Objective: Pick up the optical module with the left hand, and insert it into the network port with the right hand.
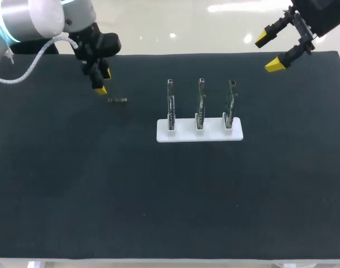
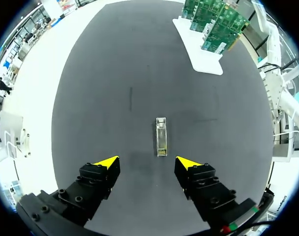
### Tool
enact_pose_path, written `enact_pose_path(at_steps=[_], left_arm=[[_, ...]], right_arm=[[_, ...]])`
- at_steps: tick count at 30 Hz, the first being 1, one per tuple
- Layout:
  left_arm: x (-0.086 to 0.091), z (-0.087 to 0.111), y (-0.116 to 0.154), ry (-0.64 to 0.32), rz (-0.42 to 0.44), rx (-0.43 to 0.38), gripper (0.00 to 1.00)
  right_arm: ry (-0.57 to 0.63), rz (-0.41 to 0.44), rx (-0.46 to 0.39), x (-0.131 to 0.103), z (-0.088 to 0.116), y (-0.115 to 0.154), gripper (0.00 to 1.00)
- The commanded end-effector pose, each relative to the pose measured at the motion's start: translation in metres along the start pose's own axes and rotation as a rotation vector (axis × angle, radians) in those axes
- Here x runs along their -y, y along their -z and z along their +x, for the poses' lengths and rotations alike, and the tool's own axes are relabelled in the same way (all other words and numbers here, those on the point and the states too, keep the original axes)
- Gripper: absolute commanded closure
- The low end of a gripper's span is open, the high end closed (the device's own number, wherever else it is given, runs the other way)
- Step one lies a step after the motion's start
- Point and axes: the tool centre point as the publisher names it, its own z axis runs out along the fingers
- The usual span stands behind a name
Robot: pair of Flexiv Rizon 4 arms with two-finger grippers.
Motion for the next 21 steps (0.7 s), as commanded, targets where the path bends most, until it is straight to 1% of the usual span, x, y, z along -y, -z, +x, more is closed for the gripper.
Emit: enact_pose_path(at_steps=[1,7,9,20,21], left_arm=[[0.0095,-0.0006,-0.0046,-0.005,-0.033,0.002,0.0],[0.0134,-0.0002,-0.0114,-0.009,-0.062,0.001,0.0],[0.0138,-0.0003,-0.0118,-0.004,-0.08,0.023,0.0],[0.0138,-0.0003,-0.0118,-0.004,-0.08,0.023,0.0],[0.0135,0.0008,-0.0101,0.004,-0.075,0.003,0.0]], right_arm=[[0.0,-0.001,0.0,0.0006,-0.0003,0.0,0.0],[0.0,-0.001,0.0,0.0006,-0.0003,0.0,0.0],[0.0,-0.001,0.0,0.0006,-0.0003,0.0,0.0],[0.0,-0.001,0.0,0.0006,-0.0003,0.0,0.0],[0.0,-0.001,0.0,0.0006,-0.0003,0.0,0.0]])
